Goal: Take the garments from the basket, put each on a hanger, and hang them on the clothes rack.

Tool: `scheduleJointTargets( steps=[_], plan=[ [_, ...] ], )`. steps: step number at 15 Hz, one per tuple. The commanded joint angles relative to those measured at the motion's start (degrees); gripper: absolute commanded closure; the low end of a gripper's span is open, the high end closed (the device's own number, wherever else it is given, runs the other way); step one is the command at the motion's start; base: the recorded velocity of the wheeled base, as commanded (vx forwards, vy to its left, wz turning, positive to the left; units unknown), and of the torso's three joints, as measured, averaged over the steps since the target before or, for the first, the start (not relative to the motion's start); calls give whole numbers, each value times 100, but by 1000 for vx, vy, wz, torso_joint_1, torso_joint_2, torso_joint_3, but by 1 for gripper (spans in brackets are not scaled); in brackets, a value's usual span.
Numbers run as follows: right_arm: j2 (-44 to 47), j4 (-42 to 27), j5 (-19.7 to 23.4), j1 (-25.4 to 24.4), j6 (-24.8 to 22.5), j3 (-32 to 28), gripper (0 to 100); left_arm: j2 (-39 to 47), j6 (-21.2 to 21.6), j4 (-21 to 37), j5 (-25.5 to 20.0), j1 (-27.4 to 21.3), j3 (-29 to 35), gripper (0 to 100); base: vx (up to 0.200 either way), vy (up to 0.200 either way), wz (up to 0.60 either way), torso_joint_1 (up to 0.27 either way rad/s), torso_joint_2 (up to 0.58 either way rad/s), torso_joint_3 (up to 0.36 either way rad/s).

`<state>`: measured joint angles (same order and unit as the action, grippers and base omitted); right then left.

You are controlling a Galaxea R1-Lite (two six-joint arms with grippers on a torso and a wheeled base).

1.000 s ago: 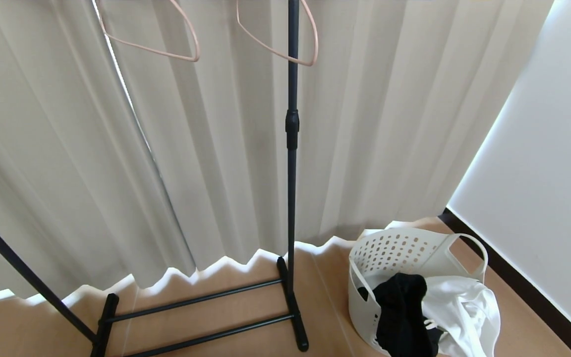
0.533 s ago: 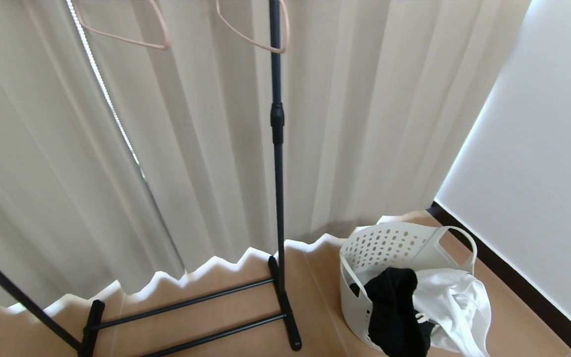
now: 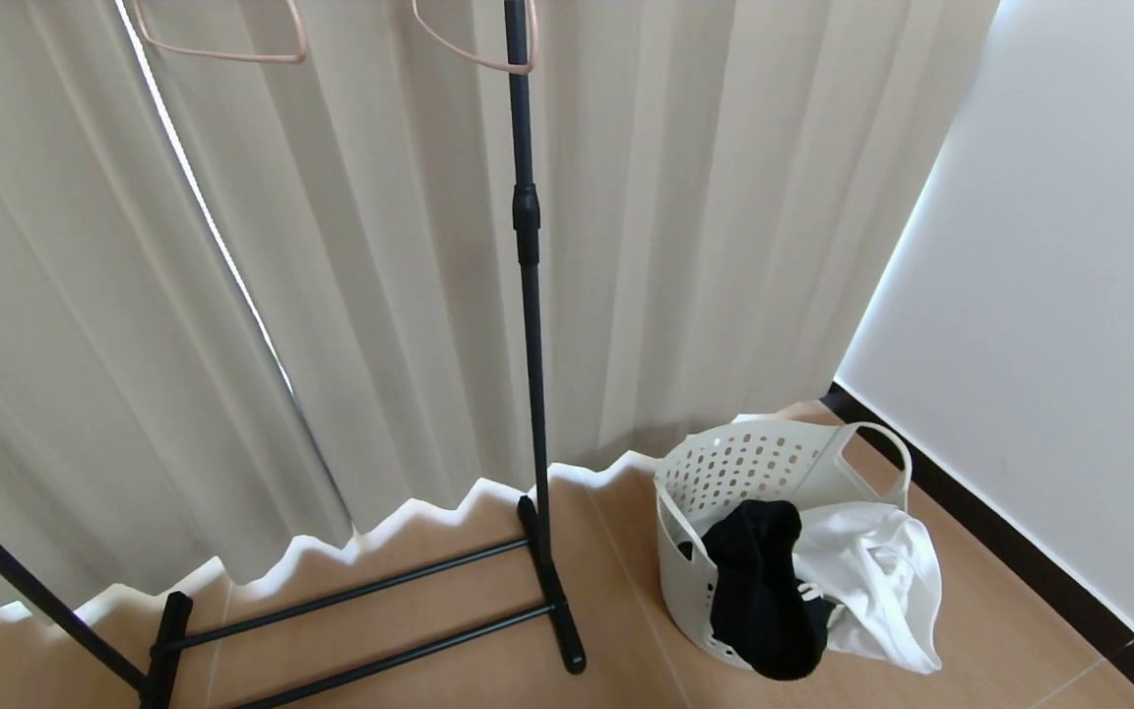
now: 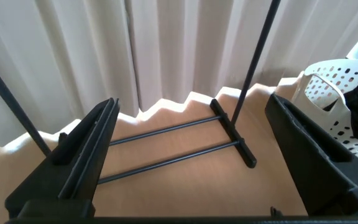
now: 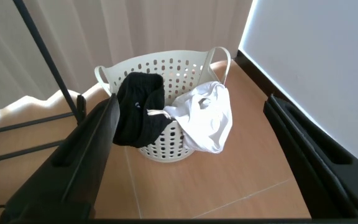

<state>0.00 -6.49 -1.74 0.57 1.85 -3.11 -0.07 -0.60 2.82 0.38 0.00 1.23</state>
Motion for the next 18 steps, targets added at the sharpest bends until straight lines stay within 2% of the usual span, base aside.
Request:
scheduleJointTargets(
  steps=[1,8,18],
  plan=[
    [0,-2,-1,-5,-1,3,0,7,-2,0,-3,0,0,0,0,0,0,0,0,0],
    [0,-2,-1,-5,8,3,0,7,-19,0,-11,-9,9,0,0,0,0,0,2,-25],
    [0,-2,-1,4,17,3,0,7,-46,8,-11,-9,9,0,0,0,0,1,2,-188]
  ],
)
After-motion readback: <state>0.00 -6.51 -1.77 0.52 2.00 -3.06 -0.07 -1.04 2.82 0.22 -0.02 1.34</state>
